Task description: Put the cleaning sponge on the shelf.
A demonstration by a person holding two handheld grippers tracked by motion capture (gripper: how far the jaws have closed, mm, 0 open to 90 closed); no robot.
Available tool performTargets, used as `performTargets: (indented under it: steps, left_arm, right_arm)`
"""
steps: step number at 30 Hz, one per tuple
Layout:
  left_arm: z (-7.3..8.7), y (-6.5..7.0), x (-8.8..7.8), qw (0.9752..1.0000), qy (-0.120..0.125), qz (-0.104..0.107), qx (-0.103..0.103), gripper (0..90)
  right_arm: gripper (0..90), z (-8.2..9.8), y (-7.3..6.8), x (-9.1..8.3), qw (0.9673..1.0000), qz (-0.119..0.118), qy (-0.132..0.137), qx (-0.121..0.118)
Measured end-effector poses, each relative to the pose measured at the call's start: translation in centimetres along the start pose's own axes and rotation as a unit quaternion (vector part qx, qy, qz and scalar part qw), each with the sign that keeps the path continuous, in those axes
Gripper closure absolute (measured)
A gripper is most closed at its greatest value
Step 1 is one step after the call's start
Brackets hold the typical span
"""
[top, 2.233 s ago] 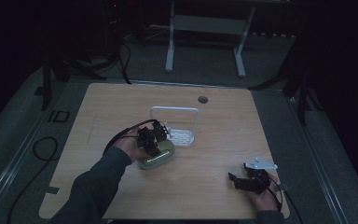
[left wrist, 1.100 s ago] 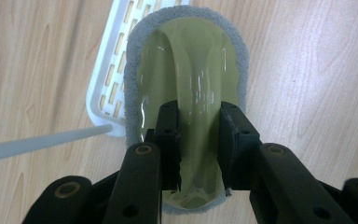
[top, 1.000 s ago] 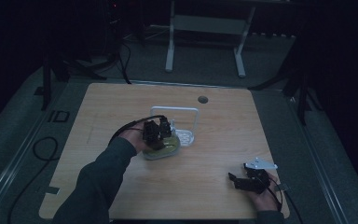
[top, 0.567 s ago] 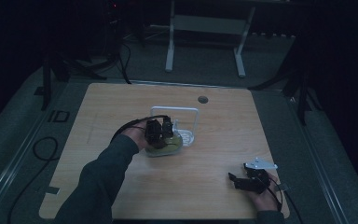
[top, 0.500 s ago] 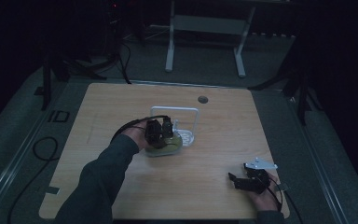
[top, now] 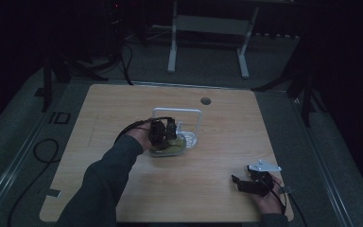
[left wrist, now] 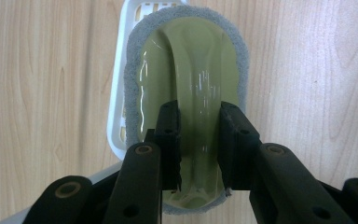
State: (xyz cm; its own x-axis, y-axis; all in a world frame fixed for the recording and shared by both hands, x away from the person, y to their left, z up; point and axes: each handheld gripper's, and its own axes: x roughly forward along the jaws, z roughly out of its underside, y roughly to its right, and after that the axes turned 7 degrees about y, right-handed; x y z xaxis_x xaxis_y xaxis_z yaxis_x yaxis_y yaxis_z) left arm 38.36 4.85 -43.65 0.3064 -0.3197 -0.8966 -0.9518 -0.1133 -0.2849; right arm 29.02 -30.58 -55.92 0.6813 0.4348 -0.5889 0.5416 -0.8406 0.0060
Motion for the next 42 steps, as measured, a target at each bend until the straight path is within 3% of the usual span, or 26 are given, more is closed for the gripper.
performTargets:
  steps: [8, 14, 25, 34, 42]
  left_arm:
    - [-0.6, -0.4, 0.1, 1.0, 0.0, -0.007, -0.001, 71.8]
    - [-1.2, -0.6, 0.1, 0.9999, -0.001, -0.011, 0.009, 71.8]
    - [-1.0, -1.1, 0.8, 0.9998, -0.001, -0.017, 0.01, 71.8]
    - [-1.3, -1.0, 1.4, 0.9988, -0.002, -0.025, 0.042, 71.8]
    - [-1.5, -1.0, 2.1, 0.9983, -0.002, -0.026, 0.052, 71.8]
  right_arm:
    - [19.3, 0.0, 0.0, 0.0, 1.0, 0.0, 0.0, 0.0]
    - [19.3, 0.0, 0.0, 0.0, 1.0, 0.0, 0.0, 0.0]
    - [19.3, 0.0, 0.0, 0.0, 1.0, 0.0, 0.0, 0.0]
    - [19.3, 0.0, 0.0, 0.0, 1.0, 0.0, 0.0, 0.0]
    - [19.3, 0.0, 0.0, 0.0, 1.0, 0.0, 0.0, 0.0]
